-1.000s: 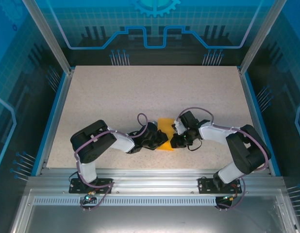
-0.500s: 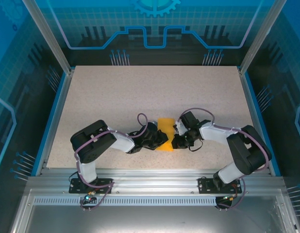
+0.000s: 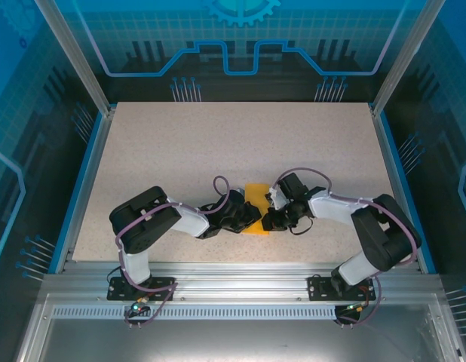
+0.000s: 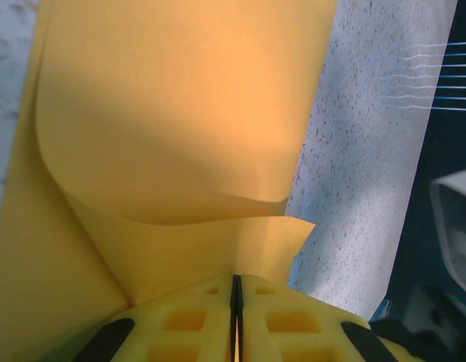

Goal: Fold a paper plane with a square sheet of paper (pick it up from the middle)
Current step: Fold the triangle a second time at the center of the table.

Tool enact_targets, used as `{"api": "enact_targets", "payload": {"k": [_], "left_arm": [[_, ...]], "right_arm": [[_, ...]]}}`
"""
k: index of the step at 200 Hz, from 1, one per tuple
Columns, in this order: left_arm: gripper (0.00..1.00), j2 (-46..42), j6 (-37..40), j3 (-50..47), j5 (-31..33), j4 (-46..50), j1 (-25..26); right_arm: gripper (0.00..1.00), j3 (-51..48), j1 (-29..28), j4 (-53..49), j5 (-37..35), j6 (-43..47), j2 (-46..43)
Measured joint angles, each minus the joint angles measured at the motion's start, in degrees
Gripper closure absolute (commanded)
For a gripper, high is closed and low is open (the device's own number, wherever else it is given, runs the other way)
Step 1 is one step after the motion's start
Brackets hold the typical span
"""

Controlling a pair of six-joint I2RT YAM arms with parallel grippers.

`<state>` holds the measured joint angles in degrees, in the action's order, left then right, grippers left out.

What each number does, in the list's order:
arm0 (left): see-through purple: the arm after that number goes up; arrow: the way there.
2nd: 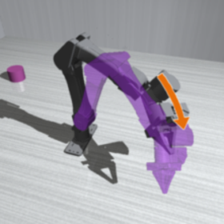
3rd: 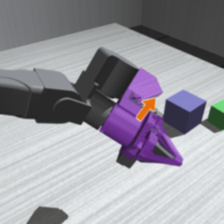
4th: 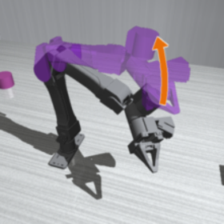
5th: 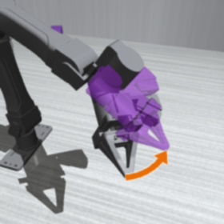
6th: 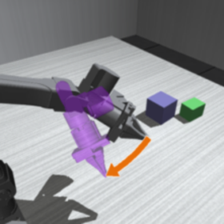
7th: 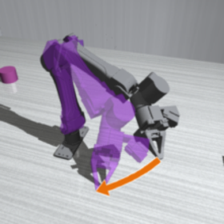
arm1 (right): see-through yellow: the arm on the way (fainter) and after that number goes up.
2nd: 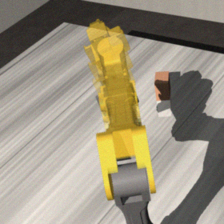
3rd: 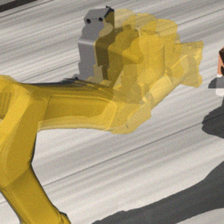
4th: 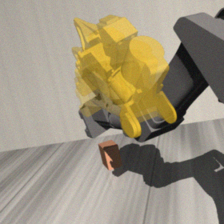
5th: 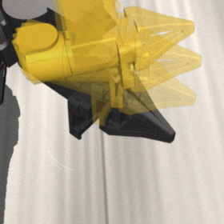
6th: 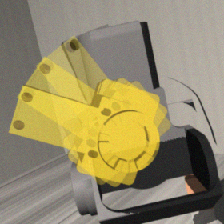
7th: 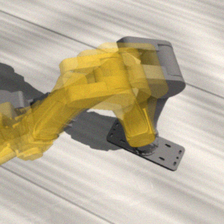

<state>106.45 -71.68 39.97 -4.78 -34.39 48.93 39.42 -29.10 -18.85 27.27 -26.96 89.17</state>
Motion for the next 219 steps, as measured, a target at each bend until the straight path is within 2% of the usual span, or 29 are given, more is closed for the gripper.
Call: {"api": "enact_targets", "payload": {"k": [56, 137, 180, 219], "left_arm": [[0.88, 0.00, -0.02, 0.00, 0.00, 0.02, 0.00], [0.88, 0.00, -0.02, 0.00, -0.20, 0.02, 0.37], [0.88, 0.00, -0.02, 0.00, -0.20, 0.02, 0.37], [0.88, 0.00, 0.00, 0.00, -0.20, 0.02, 0.37]], "right_arm": [[0.89, -2.93, 3.56, 2.34, 1.97, -0.50, 1.07], [0.88, -6.88, 4.04, 2.91, 2.16, -2.23, -2.67], [0.88, -7.06, 4.02, -2.56, 1.27, -2.16, -5.53], [0.87, -3.41, 3.48, -5.57, 1.25, -2.71, -7.15]]}}
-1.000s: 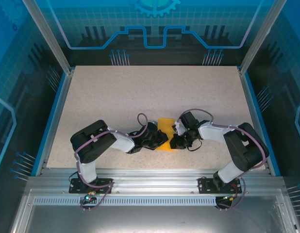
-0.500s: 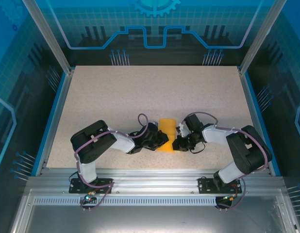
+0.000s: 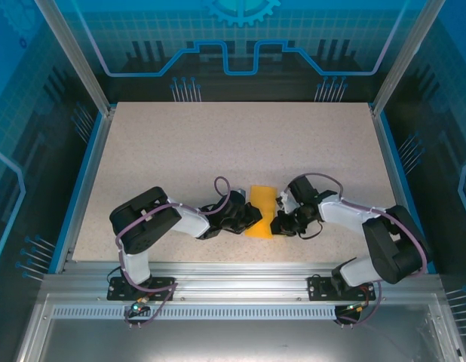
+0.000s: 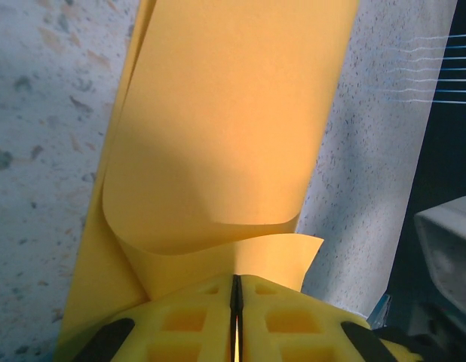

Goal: Fold a paper plane with a square sheet of paper (pick it up from the middle)
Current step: Fold the triangle a second time at the center of the table.

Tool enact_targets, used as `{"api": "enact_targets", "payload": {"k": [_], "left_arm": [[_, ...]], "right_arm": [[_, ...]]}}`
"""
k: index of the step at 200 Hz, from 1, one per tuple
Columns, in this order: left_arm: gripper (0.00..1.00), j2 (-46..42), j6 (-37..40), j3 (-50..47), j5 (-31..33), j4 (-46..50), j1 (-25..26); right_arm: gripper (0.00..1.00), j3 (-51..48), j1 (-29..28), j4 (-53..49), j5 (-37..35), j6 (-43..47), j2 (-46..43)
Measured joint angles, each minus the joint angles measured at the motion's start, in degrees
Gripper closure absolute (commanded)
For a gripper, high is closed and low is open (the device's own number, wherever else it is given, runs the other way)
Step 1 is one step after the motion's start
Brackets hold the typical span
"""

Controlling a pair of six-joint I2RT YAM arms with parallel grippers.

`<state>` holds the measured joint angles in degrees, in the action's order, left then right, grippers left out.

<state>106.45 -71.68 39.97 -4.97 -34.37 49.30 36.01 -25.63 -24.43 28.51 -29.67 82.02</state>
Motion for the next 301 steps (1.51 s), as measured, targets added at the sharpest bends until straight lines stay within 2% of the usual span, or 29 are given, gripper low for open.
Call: {"api": "enact_targets", "payload": {"k": [33, 89, 155, 215, 301], "left_arm": [[0.88, 0.00, 0.00, 0.00, -0.02, 0.00, 0.00], [0.88, 0.00, 0.00, 0.00, 0.00, 0.02, 0.00], [0.89, 0.00, -0.04, 0.00, -0.02, 0.15, 0.00], [0.87, 0.00, 0.00, 0.02, -0.04, 0.11, 0.00], [0.87, 0.00, 3.50, 1.22, -1.31, 2.36, -2.97]], "right_arm": [[0.87, 2.19, -1.07, 1.77, 0.85, -1.49, 0.61], [0.87, 1.51, -1.70, 4.17, 1.07, -1.86, 8.00], [0.84, -1.84, -0.98, 6.91, 2.64, -1.86, 5.79], [0.93, -3.93, 1.77, 8.07, 4.96, -1.42, 5.75], [0.95, -3.93, 1.95, 7.87, 5.01, -0.79, 5.75]]}}
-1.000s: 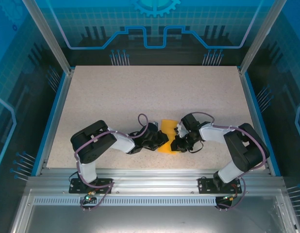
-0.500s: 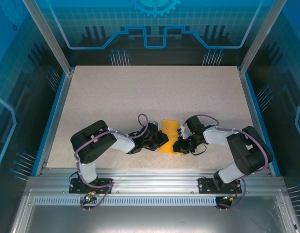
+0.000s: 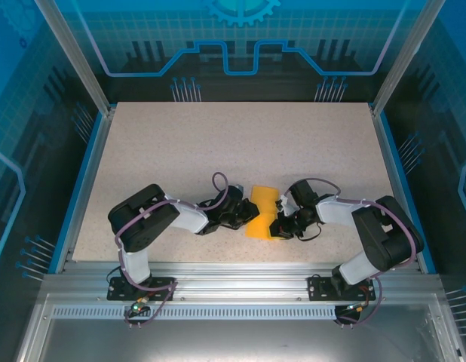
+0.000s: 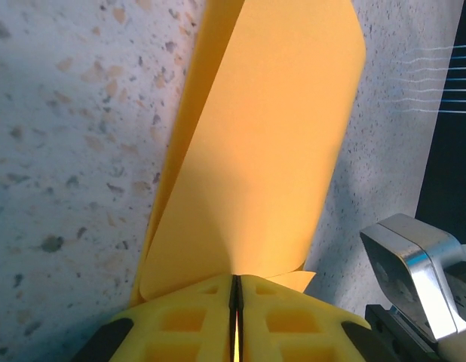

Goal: Fold a paper plane with a square sheet of paper (pick it up from the middle)
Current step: Fold the triangle a second time at the center of the table.

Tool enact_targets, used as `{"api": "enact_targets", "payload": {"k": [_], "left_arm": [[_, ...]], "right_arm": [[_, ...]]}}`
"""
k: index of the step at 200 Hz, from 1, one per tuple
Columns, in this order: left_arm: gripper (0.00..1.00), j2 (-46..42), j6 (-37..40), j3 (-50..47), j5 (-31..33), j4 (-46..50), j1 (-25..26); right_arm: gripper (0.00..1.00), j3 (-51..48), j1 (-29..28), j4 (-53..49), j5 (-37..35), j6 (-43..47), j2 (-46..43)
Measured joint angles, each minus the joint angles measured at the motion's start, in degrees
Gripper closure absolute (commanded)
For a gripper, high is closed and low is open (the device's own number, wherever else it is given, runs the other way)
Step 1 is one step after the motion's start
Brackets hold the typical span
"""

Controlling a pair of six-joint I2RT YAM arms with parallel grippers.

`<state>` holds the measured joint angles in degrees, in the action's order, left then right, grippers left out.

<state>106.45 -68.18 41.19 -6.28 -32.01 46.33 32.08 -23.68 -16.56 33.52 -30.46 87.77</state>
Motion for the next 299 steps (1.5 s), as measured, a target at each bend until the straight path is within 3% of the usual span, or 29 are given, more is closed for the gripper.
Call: {"api": "enact_targets", "payload": {"k": [97, 176, 210, 245, 299], "left_arm": [[0.88, -0.46, 3.74, 0.81, -0.22, 3.08, -2.01], [0.87, -3.41, 9.46, 5.11, 3.96, 18.18, -5.16], [0.85, -8.90, 11.06, 5.49, 3.91, 22.08, -5.20], [0.89, -13.20, 11.04, 7.67, 1.42, 22.05, -2.03], [0.95, -8.96, 3.65, 7.78, -1.90, 18.36, 5.62]], "right_arm": [[0.95, 0.00, 0.00, -0.02, 0.00, 0.00, -0.02], [0.94, 0.00, 0.00, -0.07, -0.02, 0.02, -0.07], [0.94, -0.28, 0.00, -0.15, -0.09, 0.02, -0.50], [0.94, -0.50, 0.00, -0.35, -0.31, 0.00, -0.85], [0.94, -0.66, 0.02, -0.50, -0.50, 0.00, -1.20]]}}
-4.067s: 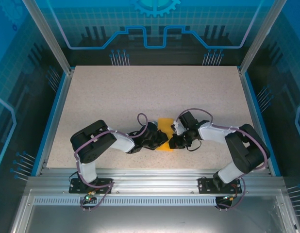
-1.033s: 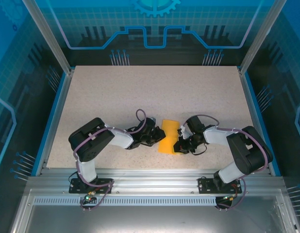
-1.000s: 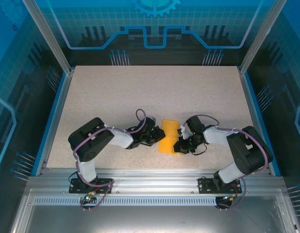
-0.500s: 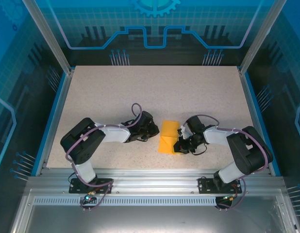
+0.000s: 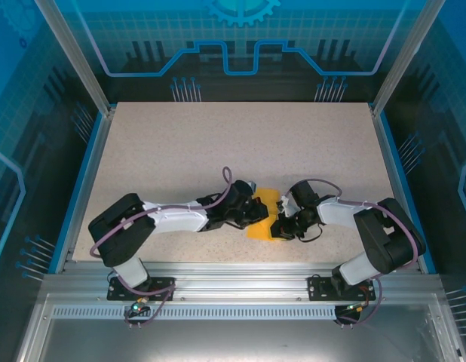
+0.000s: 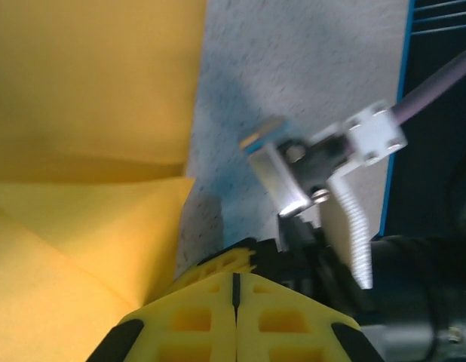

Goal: Fold a paper plane with a square sheet of paper (pick it up from the middle)
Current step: Fold the triangle a second time at the center of the table.

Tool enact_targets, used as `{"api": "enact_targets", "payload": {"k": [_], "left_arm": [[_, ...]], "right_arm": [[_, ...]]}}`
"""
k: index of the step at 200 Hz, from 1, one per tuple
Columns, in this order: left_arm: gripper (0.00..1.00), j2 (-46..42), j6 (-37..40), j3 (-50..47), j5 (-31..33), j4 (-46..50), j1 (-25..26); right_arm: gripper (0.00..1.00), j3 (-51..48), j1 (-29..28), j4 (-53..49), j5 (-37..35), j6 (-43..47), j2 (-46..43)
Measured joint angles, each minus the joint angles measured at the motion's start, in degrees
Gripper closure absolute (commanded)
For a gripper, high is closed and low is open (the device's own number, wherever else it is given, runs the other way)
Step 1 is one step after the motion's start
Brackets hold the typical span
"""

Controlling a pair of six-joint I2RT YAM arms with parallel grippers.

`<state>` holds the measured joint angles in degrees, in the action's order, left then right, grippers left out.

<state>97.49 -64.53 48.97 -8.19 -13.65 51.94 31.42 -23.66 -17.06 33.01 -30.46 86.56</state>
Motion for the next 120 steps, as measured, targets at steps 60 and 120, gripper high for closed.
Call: {"api": "enact_targets", "payload": {"k": [60, 120], "left_arm": [[1.00, 5.25, -3.13, -0.04, -0.07, -0.72, 1.53], [1.00, 7.91, -3.15, -0.04, 0.46, -0.90, 1.60]], "right_arm": [[0.93, -0.35, 0.00, 0.00, -0.17, 0.00, -0.48], [0.93, -0.35, 0.00, 0.00, -0.17, 0.00, -0.48]]}}
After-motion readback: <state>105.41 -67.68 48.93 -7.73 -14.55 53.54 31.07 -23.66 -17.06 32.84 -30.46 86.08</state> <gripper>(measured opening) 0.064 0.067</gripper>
